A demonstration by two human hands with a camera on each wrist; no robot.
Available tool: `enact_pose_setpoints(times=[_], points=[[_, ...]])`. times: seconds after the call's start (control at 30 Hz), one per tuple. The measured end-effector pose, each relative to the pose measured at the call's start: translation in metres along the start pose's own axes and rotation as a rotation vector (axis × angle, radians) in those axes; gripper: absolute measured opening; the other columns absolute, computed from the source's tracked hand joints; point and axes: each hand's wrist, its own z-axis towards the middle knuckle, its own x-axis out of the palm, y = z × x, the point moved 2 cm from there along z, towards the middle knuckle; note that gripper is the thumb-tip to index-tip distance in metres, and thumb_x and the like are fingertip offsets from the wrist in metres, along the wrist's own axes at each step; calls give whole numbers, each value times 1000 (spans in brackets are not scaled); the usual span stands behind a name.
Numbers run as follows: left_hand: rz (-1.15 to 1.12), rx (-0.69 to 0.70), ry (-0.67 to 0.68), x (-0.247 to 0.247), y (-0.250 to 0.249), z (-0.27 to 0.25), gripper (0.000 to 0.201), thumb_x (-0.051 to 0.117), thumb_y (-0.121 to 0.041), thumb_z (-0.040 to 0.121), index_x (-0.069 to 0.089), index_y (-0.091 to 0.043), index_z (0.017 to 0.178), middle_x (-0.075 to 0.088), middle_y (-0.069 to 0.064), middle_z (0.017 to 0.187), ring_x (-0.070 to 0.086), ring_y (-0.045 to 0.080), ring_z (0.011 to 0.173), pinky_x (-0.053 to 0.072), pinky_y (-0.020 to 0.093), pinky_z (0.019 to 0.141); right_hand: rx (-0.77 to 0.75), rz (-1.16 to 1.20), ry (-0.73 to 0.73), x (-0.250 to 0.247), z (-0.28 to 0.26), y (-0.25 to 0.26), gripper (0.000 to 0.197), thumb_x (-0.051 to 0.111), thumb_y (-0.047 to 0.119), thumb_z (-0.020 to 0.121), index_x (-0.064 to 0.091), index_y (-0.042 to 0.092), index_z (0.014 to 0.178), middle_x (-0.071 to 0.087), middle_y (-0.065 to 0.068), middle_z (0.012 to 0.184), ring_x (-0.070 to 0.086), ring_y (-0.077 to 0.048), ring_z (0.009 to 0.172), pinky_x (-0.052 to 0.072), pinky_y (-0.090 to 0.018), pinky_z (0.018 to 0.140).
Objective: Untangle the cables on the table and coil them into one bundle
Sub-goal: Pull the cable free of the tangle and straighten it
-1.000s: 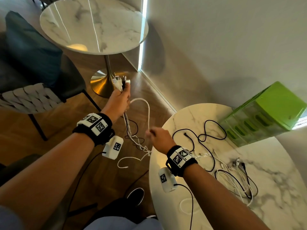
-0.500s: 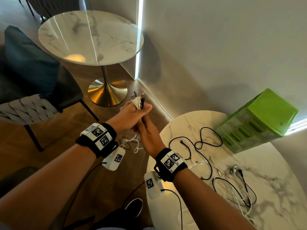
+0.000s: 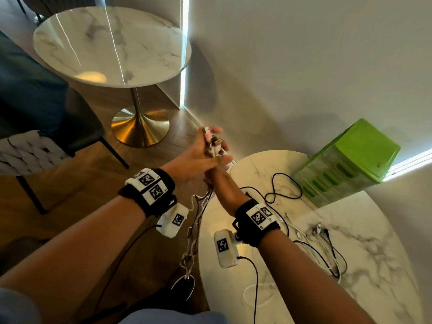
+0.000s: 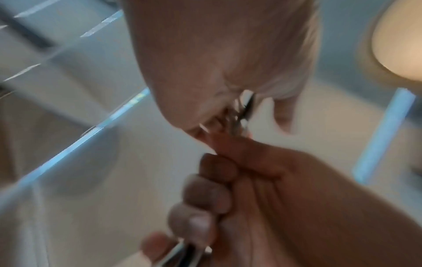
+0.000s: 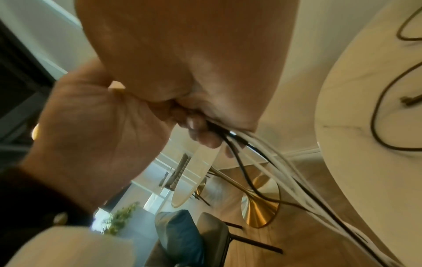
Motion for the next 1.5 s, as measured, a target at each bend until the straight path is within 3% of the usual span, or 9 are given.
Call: enact_pose_setpoints(times=[0.1,0.27,0.53,0.7,0.8,0.9,1.07,1.37,1.5], points=[[-214,-168,171,3,24,-12,88,78,-22,82,22,-22,151,56,15,137,62,27,125,56,38,92,17,153,-94,-15,-10,1,31,45,37,105,61,12,95,59,-2,84,59,-14,77,49,-33,76],[453,-500,712,21,81,-27,35,75,-45,89,70,-23,116,75,-6,111,68,3,104,50,32,102,14,460,3,-31,-33,23,35,41,18,101,37,19,66,27,1,63,25,-17,58,32,-34,70],[805,62,-518,-31,75,-1,35,54,-48,102,53,-16,88,55,-2,78,50,15,70,40,25,63,-109,335,-22,-32,-61,33,62,23,15,107,74,20,72,67,-26,120,49,-26,138,20,-43,123],[818,-383,347,3,116,-24,22,57,-39,102,57,-18,108,63,-1,92,55,8,73,41,25,66,-28,525,-235,-37,-57,15,41,29,20,108,39,17,68,52,-8,61,68,-29,93,44,-40,98],[680,-606,767,24,122,-38,47,77,-46,88,56,-23,123,60,-7,99,58,8,88,49,28,85,75,572,-311,-45,-61,-1,34,37,17,104,34,20,70,18,-3,64,35,-21,57,46,-37,74],[398,-621,724,39,109,-32,77,78,-57,74,45,-29,137,59,-5,127,55,16,122,39,43,115,90,571,-335,-55,-73,-12,32,35,4,99,34,21,72,17,1,63,23,-14,52,35,-33,61],[-47,-315,443,80,43,-7,95,67,-76,69,52,-15,140,61,12,138,54,25,133,38,39,116,119,428,-250,-75,-98,-20,29,36,3,103,43,17,79,36,7,59,31,-10,52,37,-30,58],[187,-218,624,182,5,17,39,35,-37,110,66,-18,96,67,-8,134,60,14,127,46,30,109,127,514,-163,-105,-157,-41,19,51,0,77,40,16,78,34,-1,63,33,-12,51,32,-31,57],[326,-193,662,224,4,24,43,34,-42,110,74,-43,95,67,1,128,58,16,124,42,21,101,52,-274,-560,-124,-164,-79,45,53,10,94,38,13,137,59,-6,77,56,-20,62,45,-29,57]])
